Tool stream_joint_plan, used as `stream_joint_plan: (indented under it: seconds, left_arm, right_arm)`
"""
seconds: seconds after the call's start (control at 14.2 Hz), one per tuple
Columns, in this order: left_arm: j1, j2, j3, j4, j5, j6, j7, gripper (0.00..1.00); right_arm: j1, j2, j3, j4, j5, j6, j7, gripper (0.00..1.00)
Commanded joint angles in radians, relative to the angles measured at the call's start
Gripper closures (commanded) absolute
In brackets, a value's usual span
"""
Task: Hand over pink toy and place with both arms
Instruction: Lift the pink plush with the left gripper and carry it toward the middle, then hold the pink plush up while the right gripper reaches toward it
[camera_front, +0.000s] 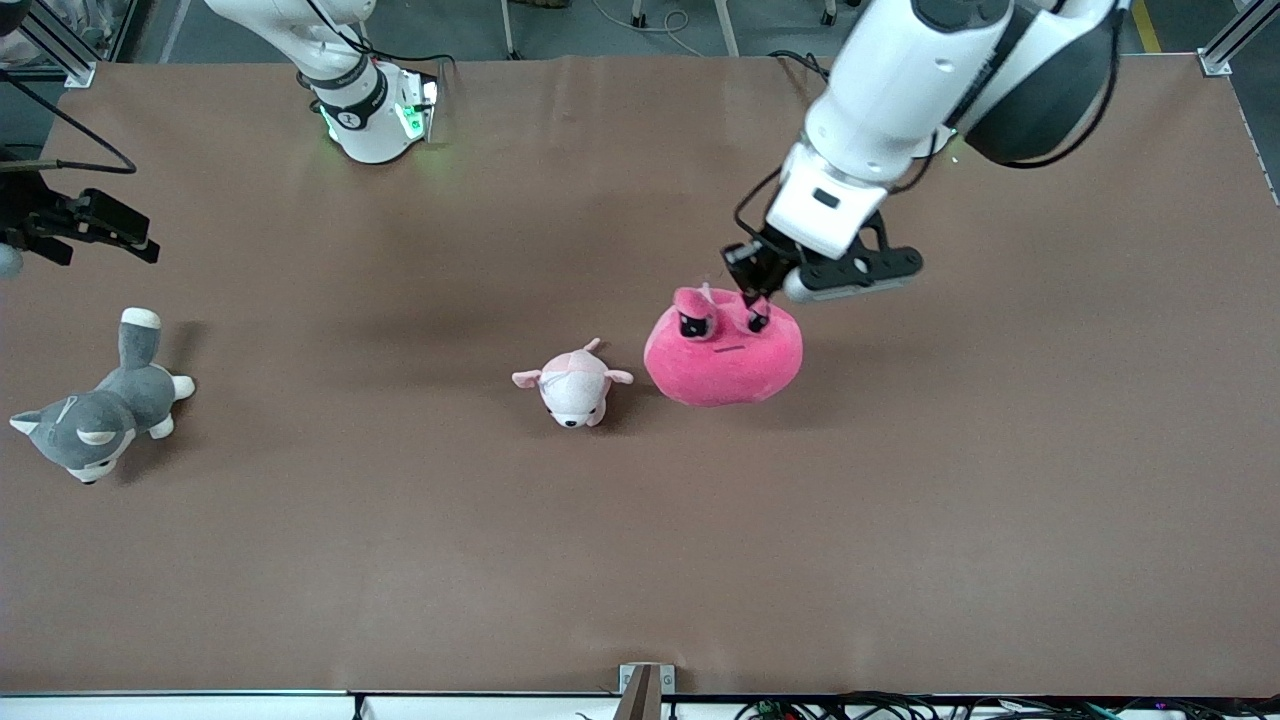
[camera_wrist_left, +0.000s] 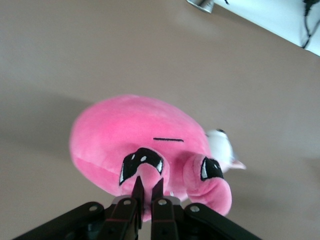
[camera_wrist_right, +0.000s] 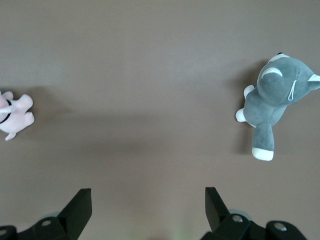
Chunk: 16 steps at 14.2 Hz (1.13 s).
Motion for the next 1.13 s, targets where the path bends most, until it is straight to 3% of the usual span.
stream_joint_plan:
  seconds: [0.0,0.07,0.14,0.28,0.42,0.78,1.06]
  left_arm:
    - [-0.063,0.051,0.003,0.078,-0.036,-0.021,-0.115,1.0]
    - [-0.092,0.069,0.004,0.101,-0.036,-0.021,-0.162,1.0]
    - [-0.114,0.082,0.004,0.121,-0.036,-0.014,-0.208,1.0]
    - [-0.156,0.114,0.004,0.165,-0.036,-0.006,-0.293,1.0]
    - [-0.203,0.148,0.006,0.204,-0.034,-0.003,-0.334,1.0]
    - [-0.292,0.195,0.012,0.206,-0.028,0.143,-0.506,1.0]
    - [-0.321,0.226,0.012,0.207,-0.031,0.256,-0.581,1.0]
  right_arm:
    - [0.024,-0.003,-0.005,0.039,0.092,-0.028,-0.007,0.0]
    - [0.022,0.001,-0.006,0.039,0.146,-0.023,-0.002,0.01]
    - [0.022,0.004,-0.006,0.039,0.187,-0.018,-0.001,0.15]
    - [0.028,0.015,-0.006,0.039,0.238,-0.006,0.001,0.29]
    - [0.051,0.056,-0.005,0.033,0.357,-0.011,0.002,0.34]
    - [0.129,0.103,-0.005,0.03,0.562,-0.005,0.002,0.34]
    - [0.178,0.147,-0.003,0.028,0.614,0.02,0.002,0.34]
